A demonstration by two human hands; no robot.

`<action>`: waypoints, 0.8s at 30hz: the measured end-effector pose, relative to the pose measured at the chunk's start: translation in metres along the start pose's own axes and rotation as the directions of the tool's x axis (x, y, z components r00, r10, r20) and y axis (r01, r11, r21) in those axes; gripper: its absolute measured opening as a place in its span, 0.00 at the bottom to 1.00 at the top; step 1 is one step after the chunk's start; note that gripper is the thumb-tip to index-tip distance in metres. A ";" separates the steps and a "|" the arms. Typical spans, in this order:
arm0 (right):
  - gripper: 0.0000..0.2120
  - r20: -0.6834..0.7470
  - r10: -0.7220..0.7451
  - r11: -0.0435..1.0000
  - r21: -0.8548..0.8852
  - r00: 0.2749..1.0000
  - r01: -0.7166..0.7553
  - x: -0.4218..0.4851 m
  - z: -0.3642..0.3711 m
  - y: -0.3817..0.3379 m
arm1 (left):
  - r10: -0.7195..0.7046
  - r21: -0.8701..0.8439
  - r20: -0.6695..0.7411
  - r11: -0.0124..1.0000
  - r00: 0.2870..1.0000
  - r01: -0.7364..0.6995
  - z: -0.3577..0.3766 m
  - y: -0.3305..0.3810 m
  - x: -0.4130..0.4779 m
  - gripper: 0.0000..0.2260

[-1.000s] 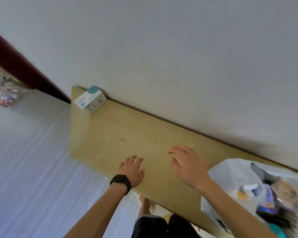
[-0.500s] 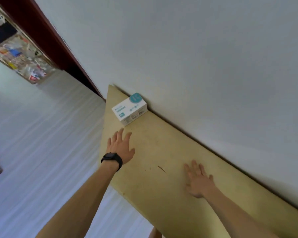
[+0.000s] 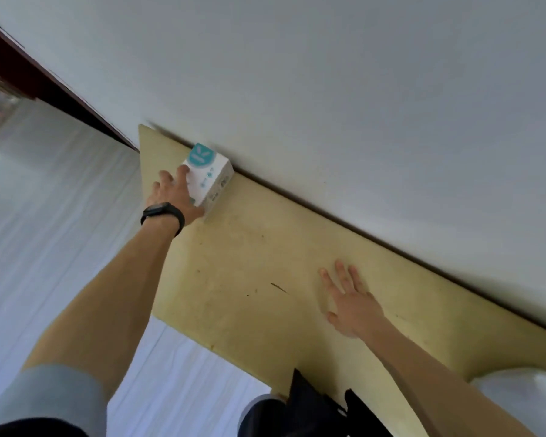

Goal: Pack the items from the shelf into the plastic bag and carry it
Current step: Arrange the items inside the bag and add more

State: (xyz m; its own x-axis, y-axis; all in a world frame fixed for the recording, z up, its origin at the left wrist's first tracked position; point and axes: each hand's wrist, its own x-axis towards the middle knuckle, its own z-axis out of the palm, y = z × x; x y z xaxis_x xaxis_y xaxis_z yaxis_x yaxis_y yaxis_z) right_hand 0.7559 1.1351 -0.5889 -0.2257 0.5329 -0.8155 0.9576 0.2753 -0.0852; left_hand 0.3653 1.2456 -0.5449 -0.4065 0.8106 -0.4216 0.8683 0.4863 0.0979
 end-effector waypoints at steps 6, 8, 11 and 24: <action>0.42 0.084 -0.026 0.997 0.071 0.996 0.020 0.004 -0.016 0.000 | -0.079 -0.097 0.148 0.991 0.986 0.094 0.027 0.023 -0.077 0.52; 0.40 0.093 -0.031 0.996 0.086 0.995 0.023 0.003 -0.029 0.000 | -0.029 -0.081 0.201 0.996 0.979 0.046 0.042 0.033 -0.113 0.53; 0.41 0.094 -0.034 0.967 0.255 0.995 0.009 -0.020 -0.042 0.007 | 0.012 -0.252 0.338 0.964 0.941 0.078 0.063 0.052 -0.170 0.52; 0.51 -0.293 0.270 -0.200 0.915 0.917 0.351 -0.307 0.034 0.191 | 0.633 -0.692 0.281 0.654 0.721 -0.305 0.016 0.267 -0.368 0.47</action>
State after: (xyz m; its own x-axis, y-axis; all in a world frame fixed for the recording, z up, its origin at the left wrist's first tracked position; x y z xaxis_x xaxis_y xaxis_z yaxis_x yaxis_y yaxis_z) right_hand 1.0143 0.9965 -0.3744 -0.0005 0.7976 -0.6032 -0.1074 -0.5997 -0.7930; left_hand 0.7508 1.0718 -0.3781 0.3366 0.8010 -0.4951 0.4954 0.2965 0.8165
